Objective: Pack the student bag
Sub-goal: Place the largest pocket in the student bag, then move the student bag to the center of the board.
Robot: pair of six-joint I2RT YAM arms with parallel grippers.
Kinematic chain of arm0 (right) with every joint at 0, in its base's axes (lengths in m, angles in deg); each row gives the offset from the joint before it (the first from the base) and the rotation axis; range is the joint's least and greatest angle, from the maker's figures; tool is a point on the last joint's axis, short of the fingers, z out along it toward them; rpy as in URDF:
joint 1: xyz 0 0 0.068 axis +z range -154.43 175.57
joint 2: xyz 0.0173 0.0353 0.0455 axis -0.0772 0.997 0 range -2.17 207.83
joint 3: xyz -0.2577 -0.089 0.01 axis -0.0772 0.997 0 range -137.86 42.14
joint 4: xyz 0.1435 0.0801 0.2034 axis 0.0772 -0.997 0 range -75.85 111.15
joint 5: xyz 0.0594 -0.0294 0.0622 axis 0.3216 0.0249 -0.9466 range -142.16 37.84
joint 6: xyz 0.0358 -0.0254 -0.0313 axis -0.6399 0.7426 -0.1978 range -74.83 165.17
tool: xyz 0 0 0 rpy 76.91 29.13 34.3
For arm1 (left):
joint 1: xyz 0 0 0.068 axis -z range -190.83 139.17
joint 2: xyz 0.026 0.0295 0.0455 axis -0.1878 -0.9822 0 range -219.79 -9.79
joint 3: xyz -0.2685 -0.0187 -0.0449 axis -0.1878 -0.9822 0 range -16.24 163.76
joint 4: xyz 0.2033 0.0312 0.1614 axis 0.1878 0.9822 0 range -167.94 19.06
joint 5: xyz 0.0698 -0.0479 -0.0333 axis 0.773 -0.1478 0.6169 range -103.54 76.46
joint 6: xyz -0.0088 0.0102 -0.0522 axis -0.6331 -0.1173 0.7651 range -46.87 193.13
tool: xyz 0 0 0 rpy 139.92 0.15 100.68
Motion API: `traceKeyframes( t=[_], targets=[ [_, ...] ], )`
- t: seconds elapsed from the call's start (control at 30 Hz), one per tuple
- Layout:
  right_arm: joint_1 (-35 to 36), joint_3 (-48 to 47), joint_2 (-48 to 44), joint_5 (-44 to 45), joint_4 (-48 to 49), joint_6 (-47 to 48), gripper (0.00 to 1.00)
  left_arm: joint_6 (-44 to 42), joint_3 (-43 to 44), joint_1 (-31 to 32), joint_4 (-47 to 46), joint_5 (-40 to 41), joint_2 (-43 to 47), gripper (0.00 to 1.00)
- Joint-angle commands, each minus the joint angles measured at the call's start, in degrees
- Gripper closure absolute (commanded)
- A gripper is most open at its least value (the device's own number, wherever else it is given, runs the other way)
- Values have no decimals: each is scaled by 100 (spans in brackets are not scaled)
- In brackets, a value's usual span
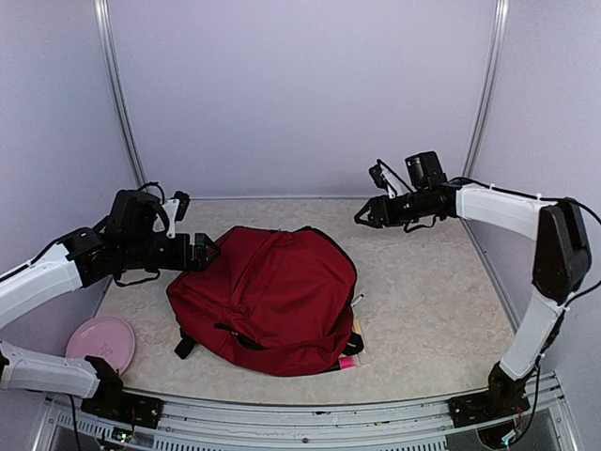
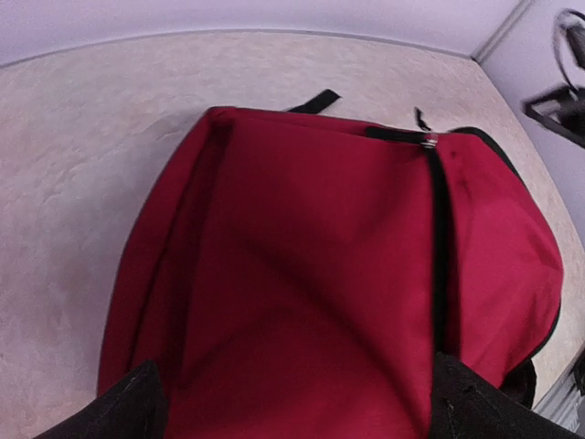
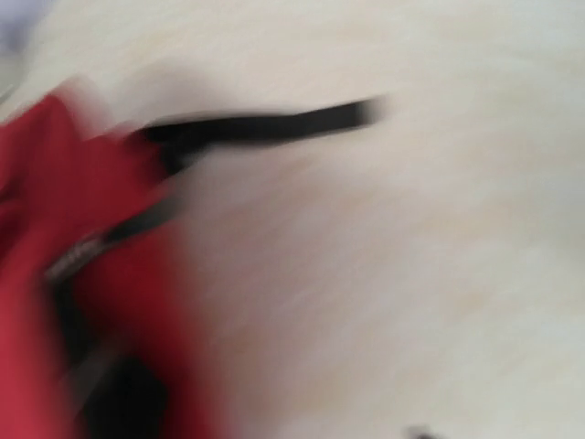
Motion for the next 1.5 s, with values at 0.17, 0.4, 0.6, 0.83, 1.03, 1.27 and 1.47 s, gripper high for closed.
traceKeyframes(
  t=[0.17, 0.4, 0.6, 0.83, 1.03, 1.27, 1.47],
  targets=[
    [822, 3174, -2473, -1277, 1738, -1484, 0, 824, -1323, -1532, -1260, -819, 39, 1],
    [1630, 4019, -2195, -1423, 3017, -2367, 0, 946, -1870, -1791, -1909, -1082, -183, 1],
    [1813, 3670, -1415, -1812, 3719, -2578, 65, 1152, -2451, -1778, -2430, -1410, -209, 6],
    [1422, 2515, -798, -1315, 2650, -1992, 100, 1427, -2998, -1351, -2756, -1500, 464, 41],
    [821, 1001, -37, -1017, 1791, -1489, 100, 1575, -3186, -576, -2633, -1157, 1092, 82],
    [509, -494, 828, -480, 753, -877, 94, 1785, -3185, 524, -2310, -534, 1540, 98],
    [471, -696, 314, 989, -157, -292, 56, 1414, -2394, 1668, -1378, 644, 1332, 57]
  ],
)
